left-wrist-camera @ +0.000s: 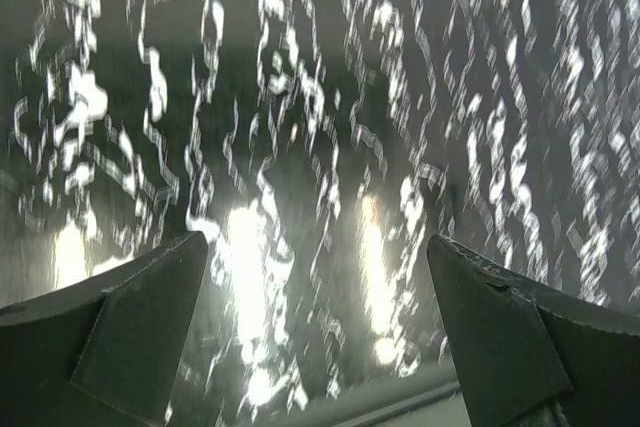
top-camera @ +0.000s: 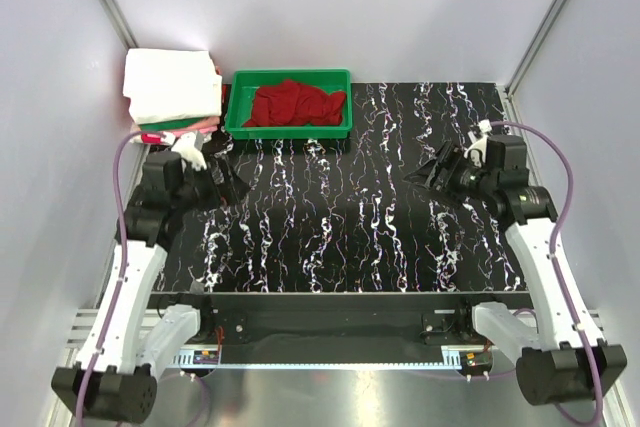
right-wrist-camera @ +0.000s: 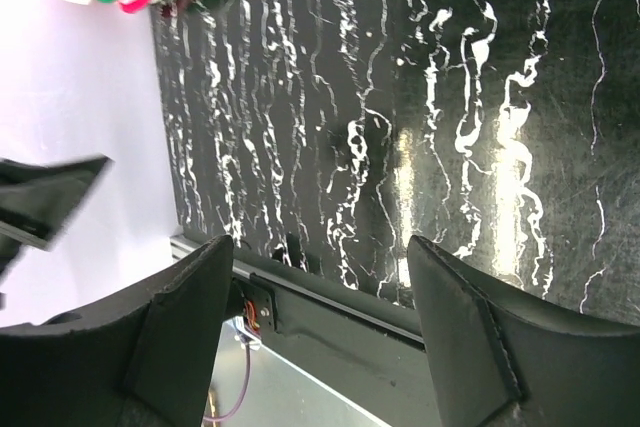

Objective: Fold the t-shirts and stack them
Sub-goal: Reset both grippers

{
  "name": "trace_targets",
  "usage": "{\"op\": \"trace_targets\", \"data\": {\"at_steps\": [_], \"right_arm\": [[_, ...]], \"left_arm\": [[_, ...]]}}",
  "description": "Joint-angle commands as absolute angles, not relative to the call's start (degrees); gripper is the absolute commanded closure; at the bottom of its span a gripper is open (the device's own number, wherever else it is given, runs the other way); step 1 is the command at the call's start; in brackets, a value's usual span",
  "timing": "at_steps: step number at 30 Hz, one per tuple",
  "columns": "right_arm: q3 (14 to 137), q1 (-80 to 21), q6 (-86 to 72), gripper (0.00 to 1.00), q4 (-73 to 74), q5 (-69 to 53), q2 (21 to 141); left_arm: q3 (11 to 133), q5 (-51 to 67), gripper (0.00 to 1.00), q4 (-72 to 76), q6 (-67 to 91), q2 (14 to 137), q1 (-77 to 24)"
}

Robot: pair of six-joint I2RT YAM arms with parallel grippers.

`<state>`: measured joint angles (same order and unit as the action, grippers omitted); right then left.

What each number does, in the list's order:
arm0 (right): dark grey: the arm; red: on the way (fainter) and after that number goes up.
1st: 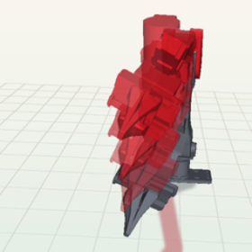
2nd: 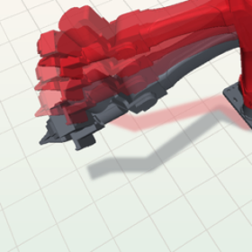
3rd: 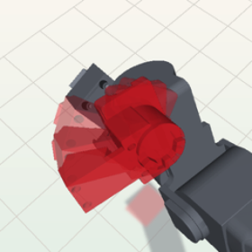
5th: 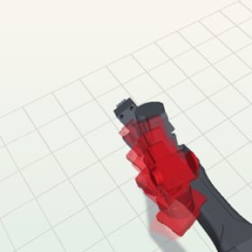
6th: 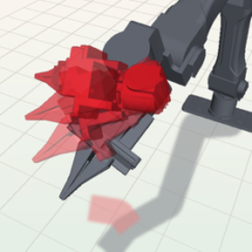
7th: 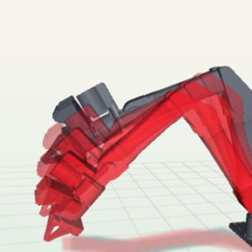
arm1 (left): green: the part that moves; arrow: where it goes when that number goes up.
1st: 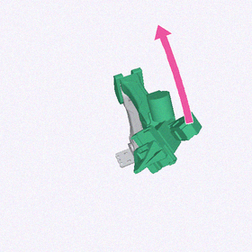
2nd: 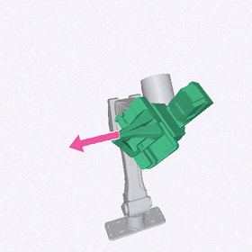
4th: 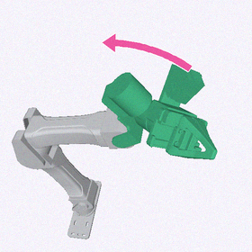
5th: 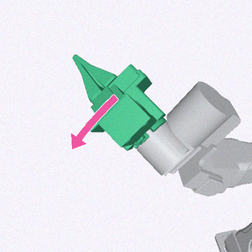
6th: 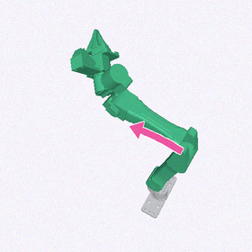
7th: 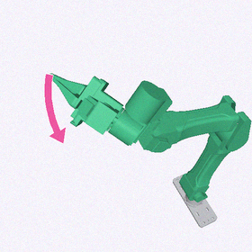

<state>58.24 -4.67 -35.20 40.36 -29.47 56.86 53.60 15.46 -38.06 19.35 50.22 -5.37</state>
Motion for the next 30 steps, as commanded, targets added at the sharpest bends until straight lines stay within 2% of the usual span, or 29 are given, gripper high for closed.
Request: {"op": "trace_targets", "data": {"at_steps": [1, 5, 7, 12, 17, 30], "right_arm": [[57.48, -5.1, -36.21, 0.22, 42.53, -27.16, 53.45], [56.6, -5.1, -36.12, 0.21, 44.56, -24.88, 49.84], [56.69, -5.1, -36.21, 0.21, 45.78, -24.43, 48.61], [59.76, -5.1, -34.63, 0.2, 49.65, -22.33, 45.8], [61.0, -5.18, -33.14, 0.19, 51.85, -19.16, 44.73], [60.56, -5.1, -32.35, 0.17, 49.22, -20.56, 46.76]], "left_arm": [[50.63, 14.53, 0.01, -42.97, 18.52, 45.02, -5.62], [47.21, 21.26, 0.01, -39.74, 18.8, 40.7, -5.62], [43.18, 20.4, 0.01, -36.31, 20.91, 38.25, -5.62], [42.72, 20.39, 0.01, -34.02, 20.13, 35.69, -5.62], [43.06, 20.74, 0.01, -34.54, 20.04, 36.91, -5.71], [43.15, 21.18, 0.01, -34.63, 20.04, 38.14, -5.62]]}}
